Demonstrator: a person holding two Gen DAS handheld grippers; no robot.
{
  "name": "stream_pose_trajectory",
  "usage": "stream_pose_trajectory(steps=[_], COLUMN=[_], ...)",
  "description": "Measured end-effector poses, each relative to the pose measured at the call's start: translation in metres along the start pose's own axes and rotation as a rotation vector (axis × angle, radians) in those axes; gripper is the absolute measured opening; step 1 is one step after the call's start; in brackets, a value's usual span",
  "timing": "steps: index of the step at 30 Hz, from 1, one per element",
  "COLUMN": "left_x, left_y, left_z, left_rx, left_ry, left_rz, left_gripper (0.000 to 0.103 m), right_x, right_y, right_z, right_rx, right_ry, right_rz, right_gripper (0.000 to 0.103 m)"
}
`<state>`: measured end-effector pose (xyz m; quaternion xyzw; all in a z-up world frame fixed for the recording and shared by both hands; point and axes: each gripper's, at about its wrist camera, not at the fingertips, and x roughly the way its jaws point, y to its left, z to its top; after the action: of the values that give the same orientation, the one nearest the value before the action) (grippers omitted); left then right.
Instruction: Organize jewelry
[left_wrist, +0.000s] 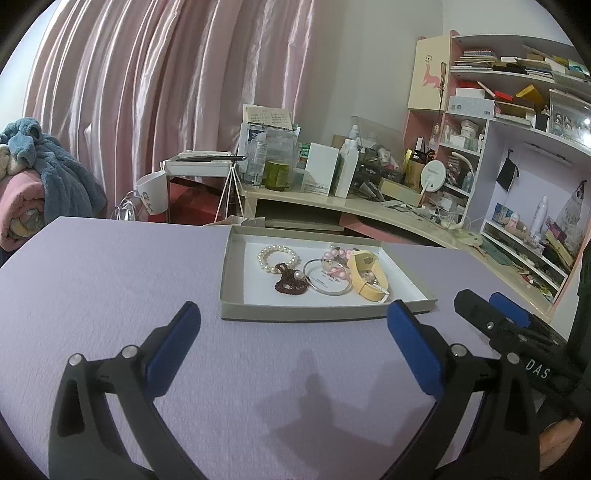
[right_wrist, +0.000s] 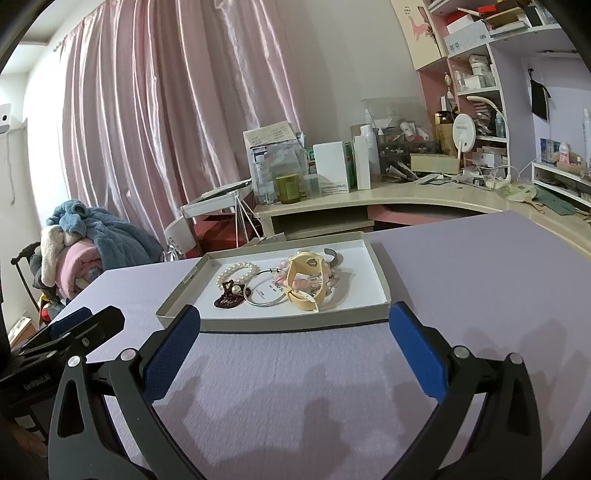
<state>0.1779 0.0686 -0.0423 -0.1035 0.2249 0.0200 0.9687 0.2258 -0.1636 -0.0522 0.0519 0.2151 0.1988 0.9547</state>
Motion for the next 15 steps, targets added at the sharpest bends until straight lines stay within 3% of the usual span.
stream_pose_trajectory(steps=[15], left_x=[0.0008], left_y=[-0.0013], left_z=[0.0015], left_rx=[0.009], left_ry=[-0.004], left_rz=[-0.002], left_gripper=[0.101], right_x=[0.0], right_y=[-0.0012], right_z=[0.0], right_rx=[-0.001], right_ry=[0.0], right_rz=[0.001], right_gripper=[0.102])
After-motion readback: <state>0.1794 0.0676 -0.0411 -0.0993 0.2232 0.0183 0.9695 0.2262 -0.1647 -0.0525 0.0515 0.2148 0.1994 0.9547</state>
